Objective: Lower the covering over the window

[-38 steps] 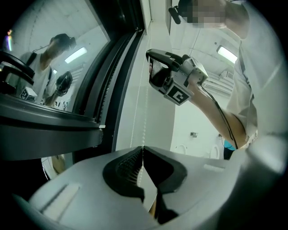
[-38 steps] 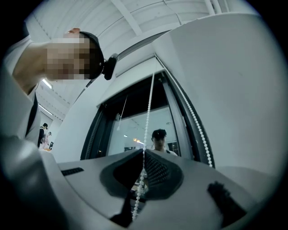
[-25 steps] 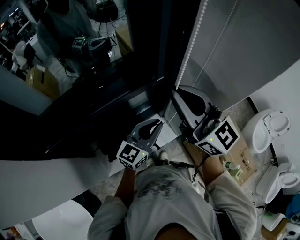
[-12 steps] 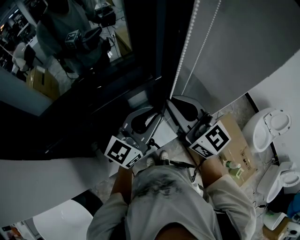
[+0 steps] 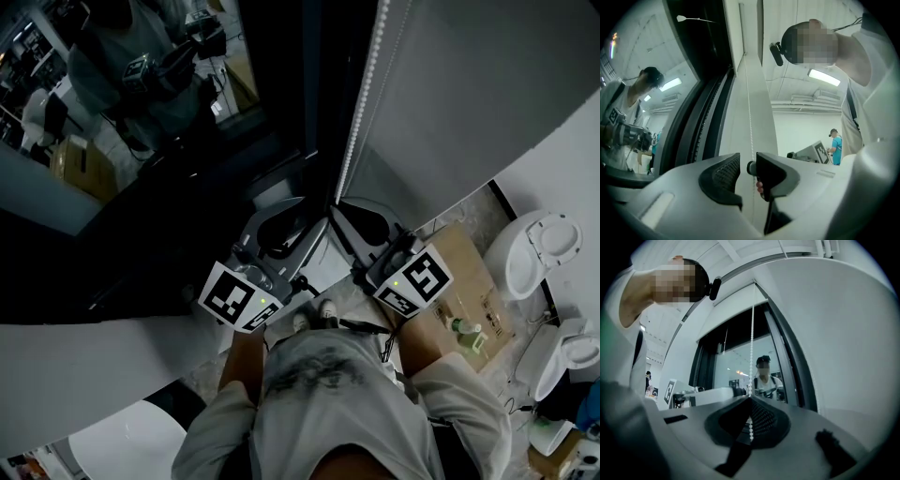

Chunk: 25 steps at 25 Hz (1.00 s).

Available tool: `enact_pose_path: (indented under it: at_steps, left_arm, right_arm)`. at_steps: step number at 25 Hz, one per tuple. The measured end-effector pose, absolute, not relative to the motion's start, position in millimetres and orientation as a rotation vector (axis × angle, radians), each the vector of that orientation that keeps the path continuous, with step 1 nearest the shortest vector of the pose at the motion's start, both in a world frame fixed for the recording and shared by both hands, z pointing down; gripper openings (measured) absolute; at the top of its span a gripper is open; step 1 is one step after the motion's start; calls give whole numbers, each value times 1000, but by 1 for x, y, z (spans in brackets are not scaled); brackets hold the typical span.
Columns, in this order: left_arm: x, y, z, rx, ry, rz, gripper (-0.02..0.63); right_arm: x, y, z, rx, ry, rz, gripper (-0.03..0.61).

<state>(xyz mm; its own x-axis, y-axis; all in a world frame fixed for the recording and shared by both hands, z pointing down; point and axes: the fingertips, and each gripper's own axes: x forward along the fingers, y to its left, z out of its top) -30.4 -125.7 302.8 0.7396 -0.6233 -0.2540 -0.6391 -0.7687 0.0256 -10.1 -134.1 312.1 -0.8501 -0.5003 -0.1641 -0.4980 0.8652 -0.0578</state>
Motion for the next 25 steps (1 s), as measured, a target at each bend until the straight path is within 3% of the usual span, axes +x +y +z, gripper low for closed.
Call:
enact_pose_path:
  at_steps: [11, 16, 25]
  left_arm:
    - [-12, -144, 244, -2770, 962, 395, 118]
    - [-10, -145, 236, -2742, 964, 412, 16]
    - [-13, -142, 239, -2733, 975, 412, 14]
  right_arm:
    - [-26, -129, 343, -756, 2951, -58, 17]
    - [-24, -131, 349, -770, 2956, -78, 18]
    - [-22, -129, 348, -814, 2973, -20, 18]
